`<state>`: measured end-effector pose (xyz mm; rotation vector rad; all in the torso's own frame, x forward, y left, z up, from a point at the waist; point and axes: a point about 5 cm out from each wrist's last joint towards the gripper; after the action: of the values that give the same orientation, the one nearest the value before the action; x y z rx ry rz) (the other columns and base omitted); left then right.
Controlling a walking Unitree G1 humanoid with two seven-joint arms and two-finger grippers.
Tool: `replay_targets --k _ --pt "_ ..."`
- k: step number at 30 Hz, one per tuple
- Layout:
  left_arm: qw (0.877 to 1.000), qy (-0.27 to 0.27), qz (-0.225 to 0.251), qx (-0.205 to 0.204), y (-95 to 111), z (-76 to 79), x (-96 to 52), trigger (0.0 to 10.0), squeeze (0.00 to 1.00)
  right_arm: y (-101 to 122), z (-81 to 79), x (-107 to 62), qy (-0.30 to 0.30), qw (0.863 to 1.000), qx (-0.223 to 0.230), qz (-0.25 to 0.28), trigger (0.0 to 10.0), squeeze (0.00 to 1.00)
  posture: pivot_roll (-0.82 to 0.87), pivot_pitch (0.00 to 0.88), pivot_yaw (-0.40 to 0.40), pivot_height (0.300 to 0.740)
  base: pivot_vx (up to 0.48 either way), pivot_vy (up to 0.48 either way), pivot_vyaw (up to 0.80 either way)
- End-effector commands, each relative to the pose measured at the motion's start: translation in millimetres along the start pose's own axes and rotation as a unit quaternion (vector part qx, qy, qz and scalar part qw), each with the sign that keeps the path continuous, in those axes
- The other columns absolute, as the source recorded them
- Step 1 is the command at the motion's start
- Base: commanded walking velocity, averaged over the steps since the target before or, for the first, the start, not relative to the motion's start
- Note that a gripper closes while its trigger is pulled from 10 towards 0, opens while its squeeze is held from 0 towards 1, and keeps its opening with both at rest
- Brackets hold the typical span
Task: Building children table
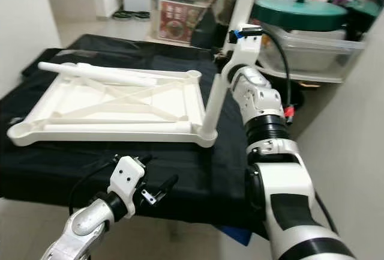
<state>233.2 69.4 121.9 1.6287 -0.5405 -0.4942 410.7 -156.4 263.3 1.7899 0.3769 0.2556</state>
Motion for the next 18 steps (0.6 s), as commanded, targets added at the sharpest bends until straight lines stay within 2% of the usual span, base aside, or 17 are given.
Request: replay_targets --k 1,2,3,4,5,6,7,8,9,11,13,18 --pt "1.000 -0.002 -0.004 0.001 -2 2.0 0.5 10.0 0.00 -1 -33.0 1.8 0.147 0.989 0.009 -0.015 10.0 0.00 0.13 0.029 -0.095 0.740 0.000 0.000 0.00" --pt "1.000 -0.002 -0.004 0.001 -2 2.0 0.5 10.0 0.00 -1 -33.0 1.8 0.147 0.989 0.009 -0.015 10.0 0.00 0.13 0.029 -0.095 0.740 0.000 0.000 0.00" --pt "1.000 -0.002 -0.004 0.000 -2 1.9 0.6 10.0 0.00 4 -42.7 -7.9 0.229 0.973 0.002 -0.008 10.0 0.00 0.13 0.030 -0.093 0.740 0.000 0.000 0.00" --pt "1.000 -0.002 -0.004 0.000 -2 1.9 0.6 10.0 0.00 4 -42.7 -7.9 0.229 0.973 0.002 -0.008 10.0 0.00 0.13 0.030 -0.093 0.740 0.000 0.000 0.00" --pt "1.000 -0.002 -0.004 0.001 -1 1.9 0.6 10.0 0.00 11 -57.0 -33.3 0.380 0.924 -0.036 0.004 10.0 0.00 0.13 0.030 -0.093 0.740 0.000 0.000 0.00" --pt "1.000 -0.001 -0.004 0.001 -1 1.9 0.6 10.0 0.00 13 -59.9 -42.9 0.425 0.904 -0.051 0.008 10.0 0.00 0.13 0.031 -0.097 0.740 0.000 0.000 0.00" --pt "1.000 -0.001 -0.004 0.001 -1 1.9 0.6 10.0 0.00 13 -59.9 -42.9 0.425 0.904 -0.051 0.008 10.0 0.00 0.13 0.031 -0.097 0.740 0.000 0.000 0.00" --pt "1.000 0.000 -0.003 0.001 -1 1.6 0.5 10.0 0.00 18 -57.8 -53.4 0.467 0.883 -0.048 0.012 10.0 0.00 0.13 0.033 -0.099 0.740 0.000 0.000 0.00" --pt "1.000 0.000 -0.003 0.001 -1 1.6 0.5 10.0 0.00 18 -57.8 -53.4 0.467 0.883 -0.048 0.012 10.0 0.00 0.13 0.033 -0.099 0.740 0.000 0.000 0.00" --pt "1.000 0.000 -0.003 0.001 -1 1.4 0.4 10.0 0.00 24 -53.8 -58.8 0.489 0.871 -0.035 0.017 10.0 0.00 0.13 0.033 -0.096 0.740 0.000 0.000 0.00" --pt "1.000 0.000 -0.003 0.001 -1 1.4 0.2 10.0 0.00 26 -52.2 -60.2 0.496 0.868 -0.032 0.020 10.0 0.00 0.13 0.033 -0.096 0.740 0.000 0.000 0.00" --pt "1.000 0.001 -0.003 0.001 -1 1.0 0.3 10.0 0.00 29 -46.8 -61.7 0.502 0.864 -0.035 0.021 10.0 0.00 0.13 0.036 -0.094 0.740 0.000 0.000 0.00"
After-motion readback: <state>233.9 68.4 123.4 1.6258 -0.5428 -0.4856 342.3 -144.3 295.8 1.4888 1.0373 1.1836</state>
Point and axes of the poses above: a point about 5 cm out from each wrist's last joint towards the gripper, its own x axis pointing out of the wrist towards the gripper, its own y axis along the axis of the wrist's last joint, z = x × y, and after that the axes turned 1 degree about x, right-handed
